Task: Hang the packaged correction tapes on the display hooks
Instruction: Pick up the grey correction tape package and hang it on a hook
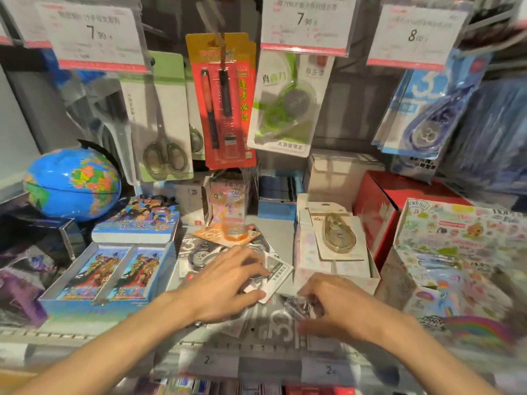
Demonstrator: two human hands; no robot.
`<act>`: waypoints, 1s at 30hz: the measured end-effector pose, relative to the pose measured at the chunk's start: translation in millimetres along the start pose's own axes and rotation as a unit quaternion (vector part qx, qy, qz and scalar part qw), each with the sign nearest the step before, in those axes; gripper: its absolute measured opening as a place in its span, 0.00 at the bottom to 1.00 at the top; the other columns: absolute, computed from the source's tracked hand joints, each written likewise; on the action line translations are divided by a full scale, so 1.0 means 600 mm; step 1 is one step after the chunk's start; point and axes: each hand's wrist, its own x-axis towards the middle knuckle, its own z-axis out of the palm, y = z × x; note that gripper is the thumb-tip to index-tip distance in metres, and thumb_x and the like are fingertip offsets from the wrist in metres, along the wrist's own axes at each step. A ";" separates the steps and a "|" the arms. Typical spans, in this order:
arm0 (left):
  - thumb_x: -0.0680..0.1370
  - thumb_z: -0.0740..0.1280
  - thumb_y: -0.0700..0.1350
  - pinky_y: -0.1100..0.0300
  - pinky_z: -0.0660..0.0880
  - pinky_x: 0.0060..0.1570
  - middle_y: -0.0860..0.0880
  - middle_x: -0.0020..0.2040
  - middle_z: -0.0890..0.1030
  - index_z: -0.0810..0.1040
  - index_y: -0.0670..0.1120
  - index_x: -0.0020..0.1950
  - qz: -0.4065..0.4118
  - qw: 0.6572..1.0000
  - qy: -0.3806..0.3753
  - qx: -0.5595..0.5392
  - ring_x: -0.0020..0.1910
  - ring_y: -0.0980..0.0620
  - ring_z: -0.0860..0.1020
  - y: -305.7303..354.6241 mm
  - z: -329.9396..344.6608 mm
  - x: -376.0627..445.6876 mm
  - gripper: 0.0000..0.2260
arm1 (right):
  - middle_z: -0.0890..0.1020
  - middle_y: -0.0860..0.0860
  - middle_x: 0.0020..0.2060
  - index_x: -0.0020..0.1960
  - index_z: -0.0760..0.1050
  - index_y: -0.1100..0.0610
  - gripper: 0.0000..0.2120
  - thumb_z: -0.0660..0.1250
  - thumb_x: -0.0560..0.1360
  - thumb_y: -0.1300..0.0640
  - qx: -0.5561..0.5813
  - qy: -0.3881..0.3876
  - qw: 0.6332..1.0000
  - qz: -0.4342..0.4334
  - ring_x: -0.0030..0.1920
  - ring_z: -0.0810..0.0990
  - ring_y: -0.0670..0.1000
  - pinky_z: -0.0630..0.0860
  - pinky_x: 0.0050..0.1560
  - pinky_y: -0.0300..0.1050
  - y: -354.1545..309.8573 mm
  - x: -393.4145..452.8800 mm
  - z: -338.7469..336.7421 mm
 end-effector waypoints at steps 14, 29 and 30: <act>0.84 0.57 0.53 0.62 0.65 0.69 0.57 0.62 0.77 0.78 0.52 0.65 -0.047 0.993 0.026 -0.104 0.64 0.60 0.70 0.001 -0.016 -0.003 0.15 | 0.75 0.43 0.52 0.60 0.73 0.47 0.18 0.72 0.72 0.45 0.033 0.067 0.996 0.047 0.51 0.77 0.45 0.76 0.52 0.40 0.018 -0.041 -0.070; 0.80 0.65 0.38 0.60 0.82 0.38 0.45 0.39 0.85 0.77 0.39 0.50 -0.162 0.783 0.259 -0.542 0.37 0.49 0.84 0.138 -0.112 0.056 0.03 | 0.77 0.42 0.49 0.56 0.66 0.46 0.26 0.71 0.68 0.33 0.218 0.305 0.926 0.041 0.50 0.78 0.48 0.73 0.47 0.47 0.010 -0.031 -0.124; 0.80 0.65 0.38 0.60 0.81 0.38 0.46 0.37 0.85 0.77 0.39 0.49 -0.160 0.780 0.278 -0.537 0.35 0.50 0.83 0.151 -0.119 0.067 0.02 | 0.78 0.41 0.50 0.57 0.66 0.45 0.27 0.71 0.67 0.32 0.242 0.310 0.919 0.027 0.50 0.78 0.47 0.74 0.48 0.46 0.025 -0.040 -0.130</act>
